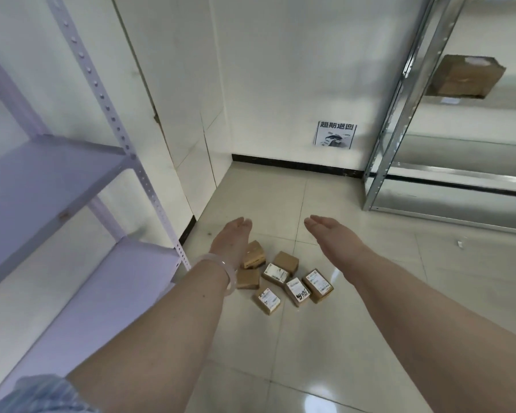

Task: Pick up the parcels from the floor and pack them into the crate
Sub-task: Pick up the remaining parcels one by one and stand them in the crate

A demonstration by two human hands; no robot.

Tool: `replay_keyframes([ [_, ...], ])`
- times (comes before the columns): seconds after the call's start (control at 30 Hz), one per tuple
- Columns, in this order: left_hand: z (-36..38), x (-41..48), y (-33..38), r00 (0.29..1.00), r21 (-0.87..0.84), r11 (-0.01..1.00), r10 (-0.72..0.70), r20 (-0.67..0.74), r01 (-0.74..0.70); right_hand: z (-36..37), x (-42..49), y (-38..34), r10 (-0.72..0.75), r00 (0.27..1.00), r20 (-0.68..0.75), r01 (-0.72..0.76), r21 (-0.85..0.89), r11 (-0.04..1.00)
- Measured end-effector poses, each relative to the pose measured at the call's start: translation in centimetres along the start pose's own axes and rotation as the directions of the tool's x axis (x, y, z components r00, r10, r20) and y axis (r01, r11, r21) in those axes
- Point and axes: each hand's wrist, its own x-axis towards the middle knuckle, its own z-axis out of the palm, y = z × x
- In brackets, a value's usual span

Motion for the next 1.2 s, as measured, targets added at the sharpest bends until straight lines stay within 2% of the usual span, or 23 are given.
replay_keyframes([
  [0.13,1.4,5.5,1.6,0.997,-0.006,1.0,0.028,0.077,-0.028,0.5,5.8,-1.5,-0.001,0.999,0.033,0.002,-0.027,1.0],
  [0.2,1.7,8.2,1.5,0.997,-0.013,1.0,0.004,0.072,-0.003,0.6,9.4,-1.6,0.016,0.999,0.052,-0.015,-0.025,1.0],
  [0.37,1.8,16.4,-0.7,0.987,-0.053,0.987,-0.156,-0.042,0.154,2.3,20.2,-0.6,0.086,0.982,0.17,-0.077,-0.062,0.995],
  [0.5,3.8,22.6,-3.4,0.96,-0.075,0.966,-0.256,-0.114,0.249,3.7,29.4,0.5,0.138,0.937,0.321,-0.076,-0.198,0.977],
  [0.67,8.6,29.4,-8.2,0.878,-0.207,0.894,-0.436,-0.197,0.398,5.6,40.2,4.2,0.188,0.893,0.408,-0.026,-0.371,0.928],
  [0.83,13.0,37.0,-18.5,0.822,-0.252,0.819,-0.556,-0.126,0.515,12.0,48.5,14.8,0.265,0.859,0.439,0.011,-0.533,0.846],
  [1.0,18.9,42.8,-32.9,0.743,-0.208,0.742,-0.663,-0.091,0.637,19.7,52.7,31.0,0.477,0.729,0.491,-0.009,-0.69,0.724],
  [1.2,27.1,47.1,-48.7,0.687,-0.26,0.673,-0.725,-0.045,0.692,26.8,57.0,46.5,0.359,0.787,0.503,-0.001,-0.581,0.814],
])
